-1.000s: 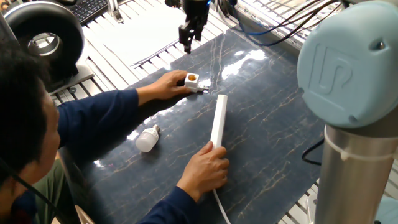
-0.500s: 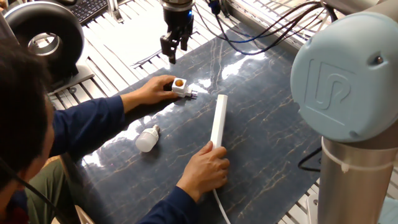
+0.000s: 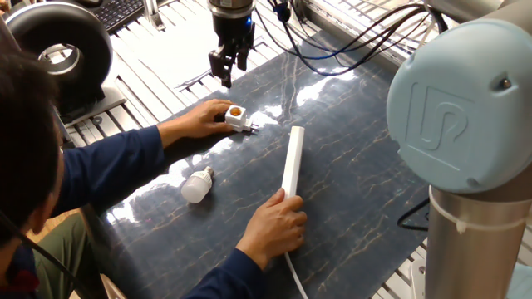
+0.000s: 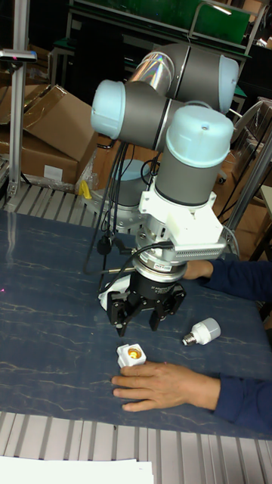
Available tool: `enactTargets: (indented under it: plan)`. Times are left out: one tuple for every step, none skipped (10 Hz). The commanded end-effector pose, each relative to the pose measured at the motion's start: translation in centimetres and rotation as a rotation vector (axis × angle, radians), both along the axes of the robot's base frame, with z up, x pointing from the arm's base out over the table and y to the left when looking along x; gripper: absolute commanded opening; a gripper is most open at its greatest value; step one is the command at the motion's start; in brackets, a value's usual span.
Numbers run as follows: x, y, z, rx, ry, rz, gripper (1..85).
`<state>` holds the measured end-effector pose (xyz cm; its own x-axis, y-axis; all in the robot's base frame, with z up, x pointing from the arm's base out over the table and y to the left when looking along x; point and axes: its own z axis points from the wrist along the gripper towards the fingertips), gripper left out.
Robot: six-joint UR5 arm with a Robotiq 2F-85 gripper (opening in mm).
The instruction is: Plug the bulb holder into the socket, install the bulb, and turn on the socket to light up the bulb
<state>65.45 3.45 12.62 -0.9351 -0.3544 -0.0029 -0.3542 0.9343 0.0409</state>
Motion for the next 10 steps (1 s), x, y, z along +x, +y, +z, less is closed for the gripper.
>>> enactTargets:
  plan:
    - [0.3, -0.1, 1.0, 0.015, -0.002, -0.009, 61.0]
    - [0.3, -0.2, 1.5, 0.022, 0.007, -0.004, 61.0]
    - [0.3, -0.2, 1.5, 0.024, 0.008, 0.006, 61.0]
    - [0.0, 0.0, 1.6, 0.029, 0.020, 0.009, 61.0]
    - [-0.3, 0.0, 1.6, 0.030, 0.031, 0.008, 61.0]
    - [-0.6, 0.2, 1.6, 0.040, 0.043, 0.018, 61.0]
    - [-1.4, 0.3, 1.7, 0.043, 0.071, 0.044, 61.7]
    - [-1.8, 0.4, 1.7, 0.048, 0.086, 0.053, 61.7]
    - [-1.8, 0.3, 1.7, 0.043, 0.084, 0.053, 61.7]
    - [-1.7, 0.5, 1.8, 0.048, 0.084, 0.048, 62.0]
